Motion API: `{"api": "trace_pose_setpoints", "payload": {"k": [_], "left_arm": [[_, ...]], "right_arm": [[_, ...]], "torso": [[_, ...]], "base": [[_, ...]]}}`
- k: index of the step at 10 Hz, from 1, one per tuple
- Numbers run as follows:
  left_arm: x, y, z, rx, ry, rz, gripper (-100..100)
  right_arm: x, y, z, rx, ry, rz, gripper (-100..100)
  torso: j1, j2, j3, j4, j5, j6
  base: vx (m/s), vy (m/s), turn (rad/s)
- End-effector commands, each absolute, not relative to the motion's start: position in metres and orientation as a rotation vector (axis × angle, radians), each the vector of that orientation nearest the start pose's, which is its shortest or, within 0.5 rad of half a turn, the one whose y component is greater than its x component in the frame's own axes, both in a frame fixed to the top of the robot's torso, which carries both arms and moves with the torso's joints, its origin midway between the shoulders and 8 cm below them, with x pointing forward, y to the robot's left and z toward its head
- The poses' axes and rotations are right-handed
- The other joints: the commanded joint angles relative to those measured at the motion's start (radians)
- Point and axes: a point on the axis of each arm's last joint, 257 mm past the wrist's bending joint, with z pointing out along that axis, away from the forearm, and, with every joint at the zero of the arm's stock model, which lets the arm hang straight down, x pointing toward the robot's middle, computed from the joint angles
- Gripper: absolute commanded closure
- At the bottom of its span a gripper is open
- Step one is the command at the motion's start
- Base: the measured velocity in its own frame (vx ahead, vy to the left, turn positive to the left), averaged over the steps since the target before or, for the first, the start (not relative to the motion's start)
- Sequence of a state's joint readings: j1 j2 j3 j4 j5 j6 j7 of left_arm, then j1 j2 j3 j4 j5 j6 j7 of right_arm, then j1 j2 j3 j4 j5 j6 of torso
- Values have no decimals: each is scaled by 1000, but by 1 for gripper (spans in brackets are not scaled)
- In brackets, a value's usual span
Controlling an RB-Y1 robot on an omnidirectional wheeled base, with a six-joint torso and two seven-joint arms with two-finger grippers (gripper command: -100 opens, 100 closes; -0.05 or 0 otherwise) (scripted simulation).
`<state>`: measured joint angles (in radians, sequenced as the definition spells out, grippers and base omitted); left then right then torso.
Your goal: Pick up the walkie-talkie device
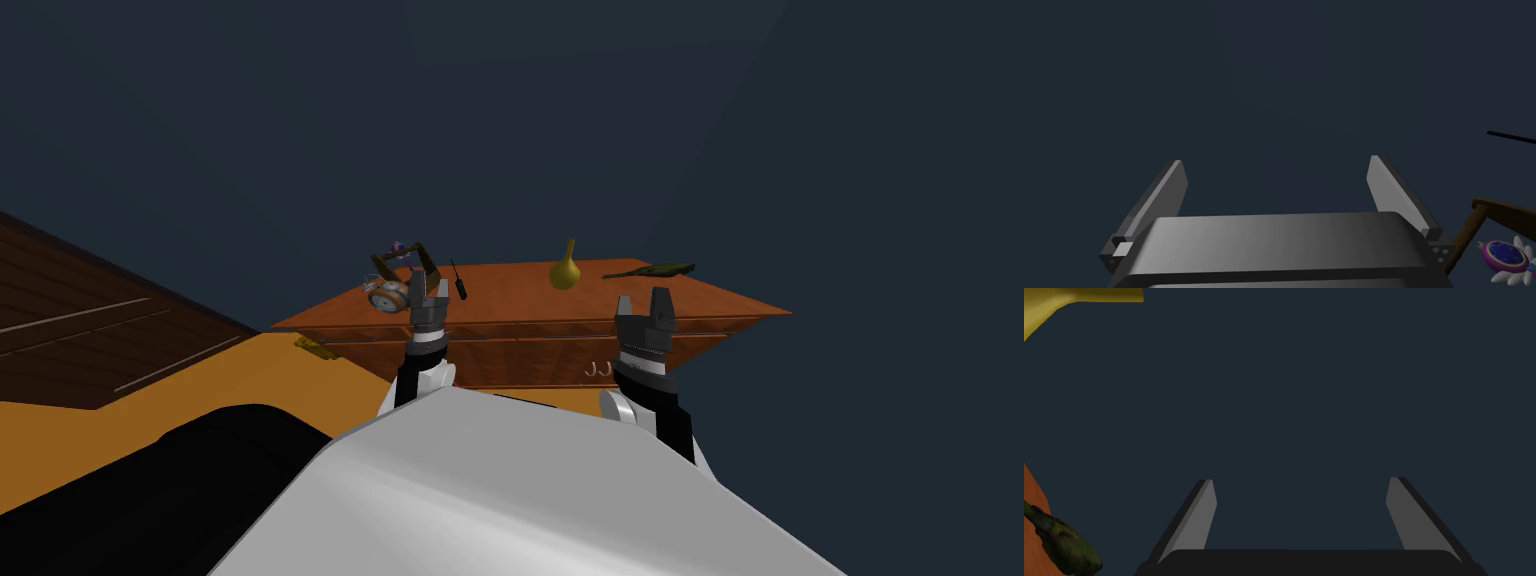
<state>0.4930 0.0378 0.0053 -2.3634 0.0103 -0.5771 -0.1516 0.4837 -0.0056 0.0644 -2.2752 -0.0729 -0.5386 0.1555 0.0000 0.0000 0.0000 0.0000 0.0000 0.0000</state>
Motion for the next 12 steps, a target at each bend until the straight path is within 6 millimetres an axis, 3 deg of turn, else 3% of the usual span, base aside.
{"api": "trace_pose_setpoints", "payload": {"k": [1,3,6,7,8,9,10,11,12], "left_arm": [[321,266,55,-465,629,-1211,-100],[331,264,24,-494,736,-1219,-100],[344,268,-42,-572,944,-1214,-100],[344,267,-43,-562,958,-1213,-100],[346,271,-70,-597,1036,-1203,-100],[346,270,-70,-590,1043,-1203,-100],[345,277,-99,-629,1124,-1187,-100],[345,276,-99,-621,1133,-1187,-100],[343,285,-128,-663,1214,-1165,-100]], "right_arm": [[341,-264,34,616,577,1283,0],[341,-264,34,615,577,1283,0],[341,-264,34,615,577,1283,0],[341,-264,34,615,577,1283,0],[341,-264,34,615,577,1283,0],[341,-264,34,615,577,1283,0],[341,-264,34,615,577,1283,0],[341,-264,34,615,577,1283,0],[341,-264,34,615,577,1283,0]], "torso": [[0,0,0,0,0,0],[3,4,2,1,1,0],[4,7,4,1,1,0],[4,7,4,1,1,0],[3,5,3,1,1,0],[2,4,2,1,1,0],[1,3,2,1,0,0],[2,3,2,1,0,0],[1,3,2,1,0,0]], "base": [[-33,23,24],[-80,35,21],[-95,50,14],[-57,35,-1],[-43,19,3],[-31,12,2],[-45,17,2],[-38,14,-2],[-51,13,-2]]}}
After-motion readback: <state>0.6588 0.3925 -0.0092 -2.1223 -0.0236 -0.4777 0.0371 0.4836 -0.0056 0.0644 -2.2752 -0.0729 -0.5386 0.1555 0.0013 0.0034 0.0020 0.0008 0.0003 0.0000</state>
